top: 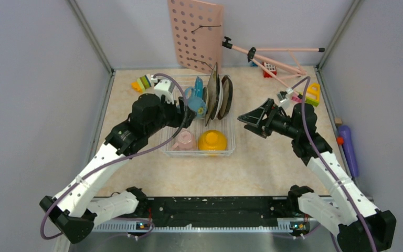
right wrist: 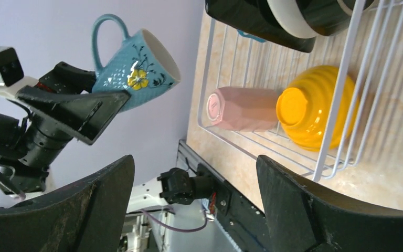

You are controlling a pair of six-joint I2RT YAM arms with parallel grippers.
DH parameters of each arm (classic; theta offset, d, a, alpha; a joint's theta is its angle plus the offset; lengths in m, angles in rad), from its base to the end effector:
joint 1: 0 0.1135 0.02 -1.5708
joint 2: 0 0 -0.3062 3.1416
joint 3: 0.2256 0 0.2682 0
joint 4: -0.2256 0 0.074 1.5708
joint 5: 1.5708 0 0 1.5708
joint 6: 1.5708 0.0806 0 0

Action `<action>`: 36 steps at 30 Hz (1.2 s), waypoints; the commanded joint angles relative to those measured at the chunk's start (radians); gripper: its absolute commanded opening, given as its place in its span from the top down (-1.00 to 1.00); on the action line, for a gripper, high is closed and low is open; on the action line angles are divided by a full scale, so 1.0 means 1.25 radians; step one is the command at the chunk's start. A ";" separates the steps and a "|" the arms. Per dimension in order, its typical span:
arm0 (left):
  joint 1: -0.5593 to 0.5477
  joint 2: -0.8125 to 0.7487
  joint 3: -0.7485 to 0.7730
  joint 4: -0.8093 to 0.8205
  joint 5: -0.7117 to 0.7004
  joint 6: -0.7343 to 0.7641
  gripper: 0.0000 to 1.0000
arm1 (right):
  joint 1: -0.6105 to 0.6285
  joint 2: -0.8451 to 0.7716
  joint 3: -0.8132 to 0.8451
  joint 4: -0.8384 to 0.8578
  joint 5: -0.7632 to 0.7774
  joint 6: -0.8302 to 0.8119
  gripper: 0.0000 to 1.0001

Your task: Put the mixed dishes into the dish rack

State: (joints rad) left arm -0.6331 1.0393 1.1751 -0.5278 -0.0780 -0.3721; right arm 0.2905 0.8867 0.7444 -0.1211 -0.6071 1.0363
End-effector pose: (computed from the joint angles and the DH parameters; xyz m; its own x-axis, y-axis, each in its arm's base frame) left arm 0.2120 -0.1478 0.4133 -0.4803 -0.0971 -0.8717 0.3834 0.8706 -0.3083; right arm 0.2064 0.1097 0.3366 -0.7836 0.5034 -0.3640 -0.1740 0.3847 0.9065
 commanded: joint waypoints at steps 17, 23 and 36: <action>0.120 0.250 0.120 -0.080 -0.167 0.056 1.00 | -0.010 -0.005 0.110 -0.129 0.071 -0.125 -0.69; 0.124 0.358 0.159 -0.110 -0.157 0.072 1.00 | -0.010 -0.001 0.114 -0.128 0.070 -0.120 -0.69; 0.169 0.554 0.264 -0.172 -0.079 0.029 1.00 | -0.010 -0.010 0.097 -0.145 0.082 -0.135 -0.69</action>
State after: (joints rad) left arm -0.4572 1.6917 1.4357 -0.7681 -0.2104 -0.3111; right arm 0.2848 0.8860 0.8345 -0.3058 -0.5228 0.8951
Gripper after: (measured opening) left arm 0.733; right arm 0.842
